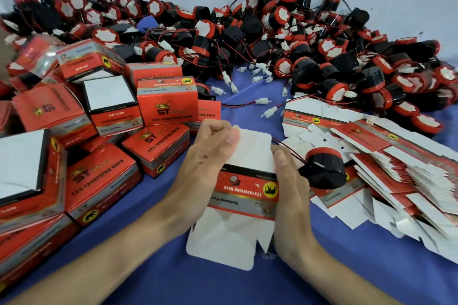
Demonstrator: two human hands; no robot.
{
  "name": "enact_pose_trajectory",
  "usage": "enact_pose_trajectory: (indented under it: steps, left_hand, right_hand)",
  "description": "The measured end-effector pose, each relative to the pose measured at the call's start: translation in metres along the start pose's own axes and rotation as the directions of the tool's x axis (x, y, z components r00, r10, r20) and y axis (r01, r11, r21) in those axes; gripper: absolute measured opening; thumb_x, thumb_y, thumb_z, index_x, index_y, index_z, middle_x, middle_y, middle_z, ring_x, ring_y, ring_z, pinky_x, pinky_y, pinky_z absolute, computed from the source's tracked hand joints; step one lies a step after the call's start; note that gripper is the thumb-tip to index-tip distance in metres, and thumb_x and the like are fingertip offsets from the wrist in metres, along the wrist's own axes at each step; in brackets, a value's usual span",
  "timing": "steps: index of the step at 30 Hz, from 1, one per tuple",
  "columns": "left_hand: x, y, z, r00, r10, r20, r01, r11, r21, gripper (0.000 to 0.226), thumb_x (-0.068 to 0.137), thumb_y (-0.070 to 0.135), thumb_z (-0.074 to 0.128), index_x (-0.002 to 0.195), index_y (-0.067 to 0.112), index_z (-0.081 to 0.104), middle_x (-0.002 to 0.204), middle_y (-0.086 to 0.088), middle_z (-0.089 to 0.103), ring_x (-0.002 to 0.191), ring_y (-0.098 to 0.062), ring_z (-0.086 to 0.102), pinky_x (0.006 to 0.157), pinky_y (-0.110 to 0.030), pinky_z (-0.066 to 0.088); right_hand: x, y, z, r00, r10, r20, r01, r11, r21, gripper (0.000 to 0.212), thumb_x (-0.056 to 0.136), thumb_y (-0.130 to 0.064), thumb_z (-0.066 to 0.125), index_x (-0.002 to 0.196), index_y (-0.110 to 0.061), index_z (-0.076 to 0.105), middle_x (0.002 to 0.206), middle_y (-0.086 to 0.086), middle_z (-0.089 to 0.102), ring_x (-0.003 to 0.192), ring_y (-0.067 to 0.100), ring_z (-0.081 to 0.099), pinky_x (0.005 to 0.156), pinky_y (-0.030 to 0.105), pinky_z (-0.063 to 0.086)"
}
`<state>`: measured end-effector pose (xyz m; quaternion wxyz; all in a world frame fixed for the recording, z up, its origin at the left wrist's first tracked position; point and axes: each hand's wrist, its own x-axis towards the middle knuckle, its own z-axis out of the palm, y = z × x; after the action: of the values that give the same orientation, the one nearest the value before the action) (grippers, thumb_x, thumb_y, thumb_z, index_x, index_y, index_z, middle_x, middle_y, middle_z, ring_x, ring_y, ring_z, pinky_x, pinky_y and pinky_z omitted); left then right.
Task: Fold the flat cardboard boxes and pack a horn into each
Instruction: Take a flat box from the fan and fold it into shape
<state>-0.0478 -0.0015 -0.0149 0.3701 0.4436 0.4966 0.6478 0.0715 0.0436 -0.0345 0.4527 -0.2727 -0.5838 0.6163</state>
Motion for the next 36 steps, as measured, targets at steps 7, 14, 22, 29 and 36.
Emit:
enact_pose_trajectory:
  steps: [7,14,22,29,36]
  left_hand:
    - [-0.007,0.004,-0.005,0.976,0.185,0.116,-0.198,0.974,0.108,0.027,0.089,0.042,0.045,0.096,0.033,0.069,0.089,-0.018,0.052,0.076,-0.034,0.055,0.063,-0.043,0.049]
    - [-0.003,-0.005,-0.003,0.987,0.155,0.041,-0.159,0.979,0.130,0.034,0.092,0.038,0.048,0.080,0.007,0.054,0.089,-0.023,0.044,0.074,-0.034,0.053,0.058,-0.037,0.048]
    - [-0.006,-0.005,0.004,0.942,0.322,-0.099,-0.284,0.918,0.278,0.010,0.091,0.028,0.056,0.100,0.028,0.060,0.067,-0.009,0.052,0.059,-0.019,0.053,0.053,-0.027,0.046]
    - [-0.007,-0.012,0.005,0.931,0.316,-0.184,-0.246,0.913,0.325,0.028,0.074,0.031,0.049,0.066,0.006,0.059,0.073,-0.009,0.056,0.071,-0.026,0.055,0.067,-0.037,0.045]
    - [-0.009,-0.014,0.008,0.925,0.337,-0.177,-0.300,0.932,0.204,0.043,0.077,0.029,0.048,0.054,-0.007,0.043,0.055,-0.025,0.041,0.052,-0.032,0.042,0.050,-0.027,0.041]
  right_hand:
    - [-0.002,-0.002,0.003,0.958,-0.284,0.045,0.287,0.931,-0.226,0.018,0.087,-0.054,0.050,0.076,-0.045,0.059,0.077,-0.009,0.052,0.073,0.011,0.058,0.062,0.029,0.051]
    - [0.001,-0.001,0.001,0.923,-0.384,0.010,0.376,0.898,-0.228,0.008,0.091,-0.031,0.048,0.091,-0.030,0.056,0.078,-0.020,0.060,0.072,0.000,0.062,0.058,0.010,0.047]
    - [0.002,0.002,-0.002,0.913,-0.407,0.037,0.400,0.869,-0.291,0.027,0.092,-0.028,0.046,0.102,-0.023,0.070,0.095,0.001,0.059,0.089,0.015,0.058,0.073,0.017,0.046]
    - [0.001,0.008,-0.004,0.908,-0.416,0.055,0.415,0.870,-0.267,0.029,0.086,-0.026,0.049,0.085,-0.006,0.070,0.090,0.004,0.068,0.087,0.018,0.065,0.076,0.026,0.049]
    - [0.002,0.007,-0.001,0.937,-0.347,0.030,0.341,0.897,-0.282,0.049,0.087,-0.035,0.049,0.066,0.006,0.064,0.060,0.008,0.059,0.059,0.029,0.060,0.060,0.046,0.050]
